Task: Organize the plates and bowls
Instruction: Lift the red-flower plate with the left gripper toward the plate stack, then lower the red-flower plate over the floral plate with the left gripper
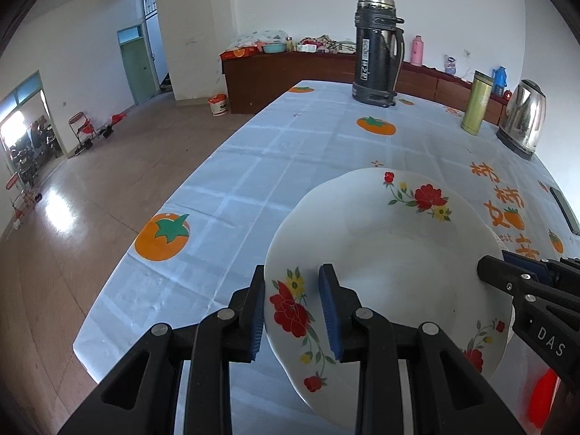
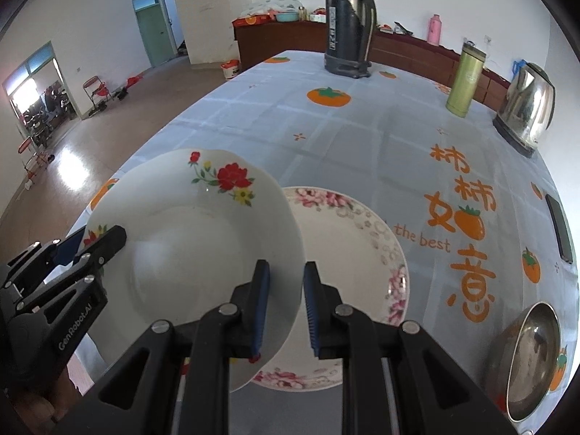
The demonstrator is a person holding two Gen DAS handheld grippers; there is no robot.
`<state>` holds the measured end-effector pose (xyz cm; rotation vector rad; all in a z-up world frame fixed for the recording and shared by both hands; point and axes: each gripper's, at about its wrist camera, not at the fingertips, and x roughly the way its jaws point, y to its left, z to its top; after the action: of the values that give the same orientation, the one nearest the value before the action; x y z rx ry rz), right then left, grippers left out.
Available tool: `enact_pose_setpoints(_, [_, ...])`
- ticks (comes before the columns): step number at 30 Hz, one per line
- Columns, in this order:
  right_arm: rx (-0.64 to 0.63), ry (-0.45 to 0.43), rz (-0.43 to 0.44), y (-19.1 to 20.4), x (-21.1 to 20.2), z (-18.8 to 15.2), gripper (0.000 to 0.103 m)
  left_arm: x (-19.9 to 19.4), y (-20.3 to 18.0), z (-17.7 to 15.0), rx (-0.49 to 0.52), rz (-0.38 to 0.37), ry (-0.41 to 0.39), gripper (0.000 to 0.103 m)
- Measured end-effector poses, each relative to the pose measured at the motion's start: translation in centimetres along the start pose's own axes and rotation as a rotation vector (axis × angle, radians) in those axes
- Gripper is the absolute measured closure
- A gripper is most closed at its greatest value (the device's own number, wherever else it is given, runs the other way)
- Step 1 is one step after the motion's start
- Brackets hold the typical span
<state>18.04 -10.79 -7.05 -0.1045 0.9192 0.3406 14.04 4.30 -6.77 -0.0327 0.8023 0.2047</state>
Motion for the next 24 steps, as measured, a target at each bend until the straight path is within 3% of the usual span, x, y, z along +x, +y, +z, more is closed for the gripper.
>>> enact_pose_setpoints(24, [0.076,0.004,-0.039,-4.0,-0.5,-1.1,0.084,0.6,-4.0,0.4,0.072,-0.043,0.000,0.072])
